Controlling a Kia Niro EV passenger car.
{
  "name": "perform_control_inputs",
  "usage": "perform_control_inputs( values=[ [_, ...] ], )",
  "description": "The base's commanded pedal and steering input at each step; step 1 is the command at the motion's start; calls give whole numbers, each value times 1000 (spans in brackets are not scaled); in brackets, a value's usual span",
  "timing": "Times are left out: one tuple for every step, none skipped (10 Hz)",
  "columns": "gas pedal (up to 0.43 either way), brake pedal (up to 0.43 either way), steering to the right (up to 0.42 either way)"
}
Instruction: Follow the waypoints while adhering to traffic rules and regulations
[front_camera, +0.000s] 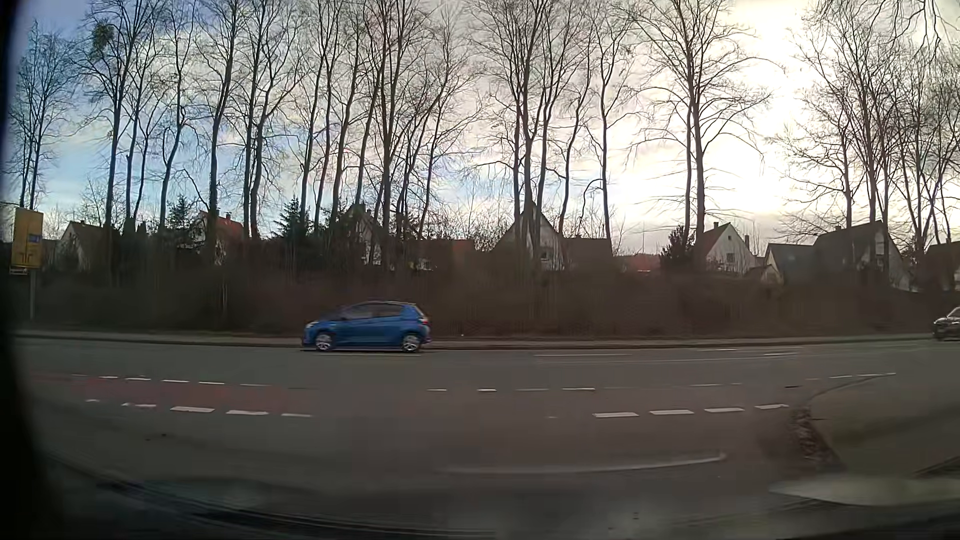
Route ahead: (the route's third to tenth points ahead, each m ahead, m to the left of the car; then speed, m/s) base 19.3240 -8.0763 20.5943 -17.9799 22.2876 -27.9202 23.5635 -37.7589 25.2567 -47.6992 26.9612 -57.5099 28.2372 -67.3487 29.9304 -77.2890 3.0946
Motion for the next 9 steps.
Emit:
perform_control_inputs(
  values=[
    [0, 0, -4],
    [0, 0, 2],
    [0, 18, 9],
    [0, 85, 12],
    [0, 146, 16],
    [0, 171, 19],
    [0, 207, 21],
    [0, 238, 24],
    [0, 244, 26]
  ],
)
